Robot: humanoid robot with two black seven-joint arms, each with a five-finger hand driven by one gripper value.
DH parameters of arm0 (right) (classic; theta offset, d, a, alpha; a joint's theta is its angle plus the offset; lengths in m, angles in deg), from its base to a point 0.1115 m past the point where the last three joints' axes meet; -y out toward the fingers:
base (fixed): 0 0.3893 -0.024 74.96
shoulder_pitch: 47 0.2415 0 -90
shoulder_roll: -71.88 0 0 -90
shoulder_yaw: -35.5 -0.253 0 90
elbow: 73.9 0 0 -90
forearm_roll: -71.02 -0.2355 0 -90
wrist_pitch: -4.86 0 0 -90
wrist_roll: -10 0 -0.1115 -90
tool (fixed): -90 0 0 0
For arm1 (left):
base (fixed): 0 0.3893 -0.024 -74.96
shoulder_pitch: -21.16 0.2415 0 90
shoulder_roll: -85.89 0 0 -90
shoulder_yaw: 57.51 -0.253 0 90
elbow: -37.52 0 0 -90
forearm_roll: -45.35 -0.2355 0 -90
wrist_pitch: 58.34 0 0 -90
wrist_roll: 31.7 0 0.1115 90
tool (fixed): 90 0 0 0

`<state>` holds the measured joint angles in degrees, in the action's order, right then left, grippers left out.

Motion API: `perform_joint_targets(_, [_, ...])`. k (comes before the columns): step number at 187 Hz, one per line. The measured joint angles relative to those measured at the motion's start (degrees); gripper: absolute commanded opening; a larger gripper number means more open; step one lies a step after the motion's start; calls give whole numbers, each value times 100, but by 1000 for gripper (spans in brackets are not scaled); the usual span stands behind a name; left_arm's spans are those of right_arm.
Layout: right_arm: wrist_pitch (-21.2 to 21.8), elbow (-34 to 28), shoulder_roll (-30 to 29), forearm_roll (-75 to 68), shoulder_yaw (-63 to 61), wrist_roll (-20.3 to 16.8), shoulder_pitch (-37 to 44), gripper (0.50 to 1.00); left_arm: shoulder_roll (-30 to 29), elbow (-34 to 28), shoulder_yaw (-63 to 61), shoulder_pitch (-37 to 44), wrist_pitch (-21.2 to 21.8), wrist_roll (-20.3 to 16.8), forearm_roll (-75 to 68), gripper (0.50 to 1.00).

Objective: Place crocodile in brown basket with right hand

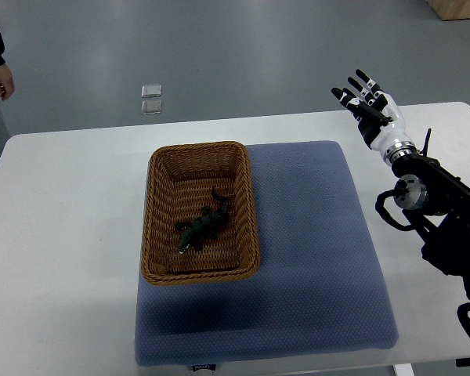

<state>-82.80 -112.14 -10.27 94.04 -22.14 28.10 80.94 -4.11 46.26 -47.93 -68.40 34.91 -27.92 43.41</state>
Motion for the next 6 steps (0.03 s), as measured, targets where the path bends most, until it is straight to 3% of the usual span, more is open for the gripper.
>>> perform_joint_targets(6, [-6,0,-2,0,0,35,-27,921,0,0,0,0,0,0,0,1000])
